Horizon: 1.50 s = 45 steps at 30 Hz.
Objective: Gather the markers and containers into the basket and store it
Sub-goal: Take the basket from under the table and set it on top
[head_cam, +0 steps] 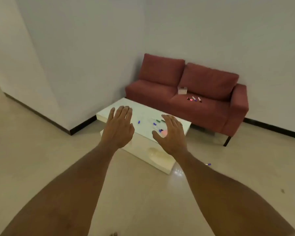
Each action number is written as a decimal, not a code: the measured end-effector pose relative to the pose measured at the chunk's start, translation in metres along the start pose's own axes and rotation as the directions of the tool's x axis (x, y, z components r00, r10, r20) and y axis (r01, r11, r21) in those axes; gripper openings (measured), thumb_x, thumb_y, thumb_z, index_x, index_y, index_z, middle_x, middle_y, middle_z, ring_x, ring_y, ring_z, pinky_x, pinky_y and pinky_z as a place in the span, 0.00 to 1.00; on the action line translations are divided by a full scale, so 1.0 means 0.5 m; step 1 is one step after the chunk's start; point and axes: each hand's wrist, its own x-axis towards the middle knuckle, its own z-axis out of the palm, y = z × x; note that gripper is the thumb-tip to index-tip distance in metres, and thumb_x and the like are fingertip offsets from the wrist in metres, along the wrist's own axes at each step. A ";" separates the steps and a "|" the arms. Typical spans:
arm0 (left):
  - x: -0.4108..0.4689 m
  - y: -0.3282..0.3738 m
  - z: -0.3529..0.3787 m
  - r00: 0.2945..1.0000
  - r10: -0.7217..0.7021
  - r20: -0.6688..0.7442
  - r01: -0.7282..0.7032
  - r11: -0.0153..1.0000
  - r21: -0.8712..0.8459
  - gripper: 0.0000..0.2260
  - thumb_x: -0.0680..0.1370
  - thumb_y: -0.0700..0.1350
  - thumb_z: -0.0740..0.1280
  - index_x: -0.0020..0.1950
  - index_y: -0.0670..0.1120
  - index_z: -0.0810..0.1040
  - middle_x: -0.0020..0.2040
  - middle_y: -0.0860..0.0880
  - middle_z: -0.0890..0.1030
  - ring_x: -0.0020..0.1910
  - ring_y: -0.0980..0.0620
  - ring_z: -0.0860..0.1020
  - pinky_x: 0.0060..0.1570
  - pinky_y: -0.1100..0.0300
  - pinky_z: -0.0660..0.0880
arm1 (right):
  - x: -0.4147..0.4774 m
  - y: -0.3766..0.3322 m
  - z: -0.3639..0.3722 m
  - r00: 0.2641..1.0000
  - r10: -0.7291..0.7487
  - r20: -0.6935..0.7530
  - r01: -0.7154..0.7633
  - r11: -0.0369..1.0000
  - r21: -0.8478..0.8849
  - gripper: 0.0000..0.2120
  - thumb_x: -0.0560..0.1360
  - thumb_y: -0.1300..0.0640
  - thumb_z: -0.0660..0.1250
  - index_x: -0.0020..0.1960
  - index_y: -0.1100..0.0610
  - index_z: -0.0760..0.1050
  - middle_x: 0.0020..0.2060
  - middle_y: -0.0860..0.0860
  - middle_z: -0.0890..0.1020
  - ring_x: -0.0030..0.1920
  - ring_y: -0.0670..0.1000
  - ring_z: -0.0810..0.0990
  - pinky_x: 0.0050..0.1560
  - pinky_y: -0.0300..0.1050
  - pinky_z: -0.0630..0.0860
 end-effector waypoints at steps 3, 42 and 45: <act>-0.014 -0.058 0.102 0.994 -0.049 0.100 0.051 0.998 -0.020 0.25 0.78 0.48 0.58 0.73 0.40 0.65 0.71 0.42 0.70 0.71 0.44 0.67 0.73 0.44 0.61 | 0.013 0.006 0.118 0.992 0.057 0.112 -0.057 0.998 -0.004 0.32 0.72 0.40 0.65 0.72 0.53 0.64 0.72 0.50 0.69 0.73 0.52 0.63 0.73 0.56 0.61; 0.524 -0.956 1.343 0.703 -0.100 0.704 0.252 0.961 -0.115 0.18 0.79 0.47 0.60 0.67 0.41 0.72 0.65 0.44 0.76 0.68 0.45 0.71 0.73 0.43 0.62 | 0.734 0.142 1.552 0.503 0.672 0.543 -0.781 0.623 -0.048 0.26 0.78 0.46 0.62 0.74 0.50 0.63 0.73 0.48 0.68 0.72 0.50 0.66 0.68 0.46 0.65; 0.527 -0.996 1.531 0.679 -0.058 0.732 0.233 0.962 -0.140 0.18 0.79 0.48 0.58 0.67 0.42 0.71 0.65 0.45 0.76 0.68 0.46 0.71 0.73 0.44 0.61 | 0.729 0.216 1.697 0.462 0.703 0.540 -0.811 0.582 -0.063 0.26 0.78 0.47 0.63 0.74 0.51 0.64 0.72 0.48 0.69 0.71 0.50 0.67 0.69 0.46 0.64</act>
